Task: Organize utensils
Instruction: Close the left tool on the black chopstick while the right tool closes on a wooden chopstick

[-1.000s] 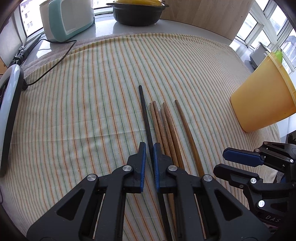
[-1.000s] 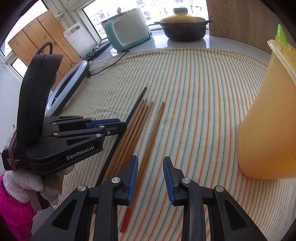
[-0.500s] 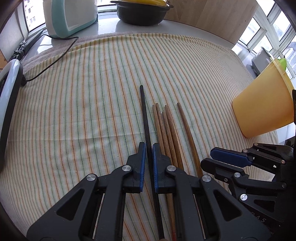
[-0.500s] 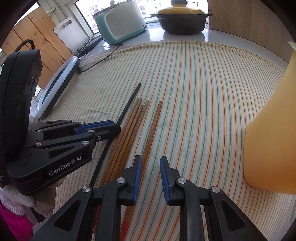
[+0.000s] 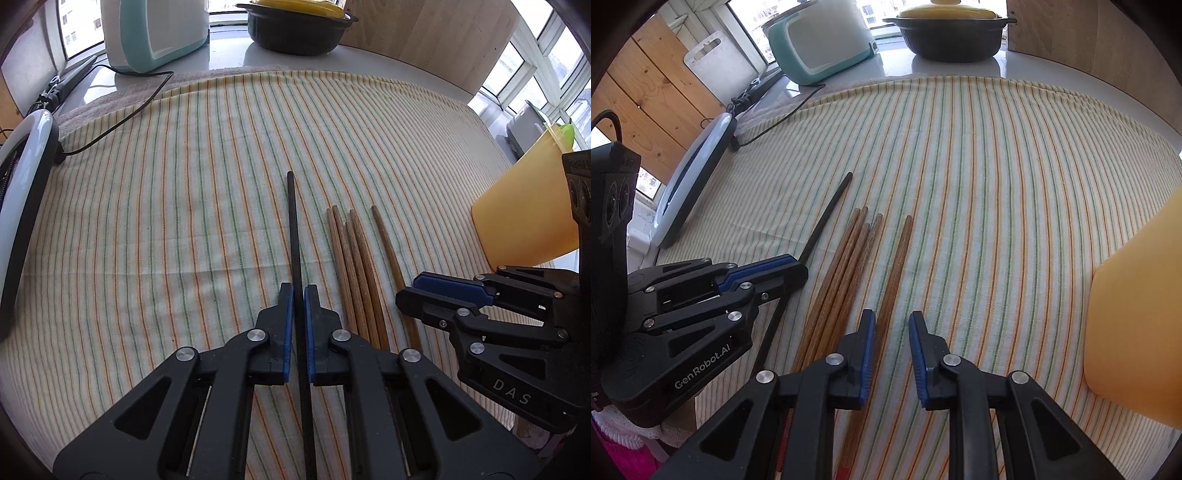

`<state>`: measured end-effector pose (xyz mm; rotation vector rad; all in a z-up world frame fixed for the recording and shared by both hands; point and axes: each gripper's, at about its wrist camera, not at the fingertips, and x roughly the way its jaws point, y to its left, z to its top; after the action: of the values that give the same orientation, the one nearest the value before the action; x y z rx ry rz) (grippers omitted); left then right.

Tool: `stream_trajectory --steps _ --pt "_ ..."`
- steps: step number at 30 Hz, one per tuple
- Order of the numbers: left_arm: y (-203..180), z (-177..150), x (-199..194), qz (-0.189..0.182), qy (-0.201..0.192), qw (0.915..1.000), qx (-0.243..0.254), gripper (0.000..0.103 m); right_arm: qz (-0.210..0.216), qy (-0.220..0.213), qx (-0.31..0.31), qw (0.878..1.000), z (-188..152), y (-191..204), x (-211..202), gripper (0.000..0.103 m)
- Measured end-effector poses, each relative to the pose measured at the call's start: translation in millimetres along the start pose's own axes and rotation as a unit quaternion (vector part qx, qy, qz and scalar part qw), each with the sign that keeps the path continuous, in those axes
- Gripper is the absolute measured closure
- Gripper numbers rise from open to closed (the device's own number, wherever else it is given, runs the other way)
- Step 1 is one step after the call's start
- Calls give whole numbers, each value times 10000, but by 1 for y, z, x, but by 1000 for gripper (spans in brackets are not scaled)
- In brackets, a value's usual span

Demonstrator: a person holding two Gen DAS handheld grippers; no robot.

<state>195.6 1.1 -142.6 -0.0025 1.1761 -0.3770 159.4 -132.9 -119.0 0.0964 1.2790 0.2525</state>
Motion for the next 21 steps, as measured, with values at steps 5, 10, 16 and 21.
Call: stream_trajectory --steps 5,10,16,21 --pt "7 -2 -3 -36 -45 9999 -150 99 -238 -9 -272 9993 3 11 4 94" --pt "14 -4 -9 -113 -119 9994 -291 100 -158 16 -292 9994 3 10 3 97" --pt "18 -5 -22 -178 -269 9989 -353 100 104 -44 -65 9999 -4 2 -5 99" --pt "16 -6 -36 -212 -426 9983 -329 100 167 -220 -91 9996 -11 4 -18 99"
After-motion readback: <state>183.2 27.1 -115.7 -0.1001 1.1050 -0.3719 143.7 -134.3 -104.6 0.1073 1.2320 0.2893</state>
